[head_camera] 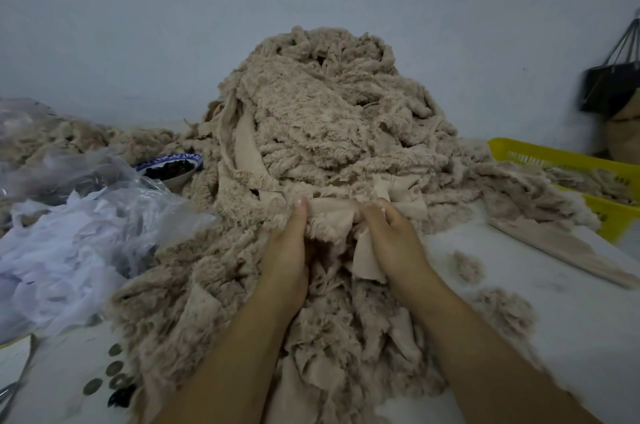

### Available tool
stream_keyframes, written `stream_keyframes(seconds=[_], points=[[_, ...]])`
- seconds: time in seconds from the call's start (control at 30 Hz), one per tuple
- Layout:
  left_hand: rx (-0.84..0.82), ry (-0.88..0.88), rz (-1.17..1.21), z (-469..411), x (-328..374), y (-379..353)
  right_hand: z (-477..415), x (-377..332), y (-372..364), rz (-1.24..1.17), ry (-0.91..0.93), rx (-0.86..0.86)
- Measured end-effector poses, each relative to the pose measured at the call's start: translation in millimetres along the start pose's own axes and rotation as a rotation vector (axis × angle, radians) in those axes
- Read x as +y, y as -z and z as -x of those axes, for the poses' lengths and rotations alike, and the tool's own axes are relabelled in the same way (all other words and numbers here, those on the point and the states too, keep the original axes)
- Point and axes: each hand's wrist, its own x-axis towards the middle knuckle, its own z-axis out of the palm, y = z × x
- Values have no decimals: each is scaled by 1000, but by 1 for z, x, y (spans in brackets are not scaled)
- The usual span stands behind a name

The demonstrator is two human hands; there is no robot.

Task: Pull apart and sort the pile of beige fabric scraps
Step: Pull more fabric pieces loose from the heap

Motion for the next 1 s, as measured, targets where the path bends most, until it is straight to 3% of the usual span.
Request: stream_keyframes(seconds=[0.1, 0.27, 0.33, 0.4, 0.47, 0.53, 0.63, 0.73, 0.8, 0.83, 0.93, 0.97, 1.0], points=[[-62, 0, 0, 1, 2, -1, 0, -2, -1, -159, -90, 13], [-256, -286, -458, 14, 3, 1, 1, -6, 0, -391, -136, -38], [-376, -339, -514, 18, -4, -4, -1, -8, 1, -400, -94, 12], [-355, -415, -552, 16, -9, -6, 0, -10, 3, -322, 12, 9], [-231, -436, -528, 10, -9, -3, 3, -11, 5, -200, 133, -54], [-235, -447, -537, 4, -8, 2, 6, -12, 4, -94, 185, -143], [-307, -500, -840, 3, -8, 2, 6, -11, -2, 56, 312, -168], [-329, -515, -870, 4, -10, 0, 1, -9, 5, 61, 162, -28], [-248, -533, -802, 4, -9, 2, -4, -11, 14, 74, 26, -49], [-215, -541, -773, 4, -8, 3, -7, -12, 20, -99, -22, -72], [-206, -475, -837, 5, -10, 4, -15, -19, 45, -1157, -73, 1], [-224, -443, -884, 4, -13, 5, -18, -16, 52, -1364, -101, 89], [-245, -408, -925, 2, -15, 5, -19, -12, 54, -1422, -160, 171]])
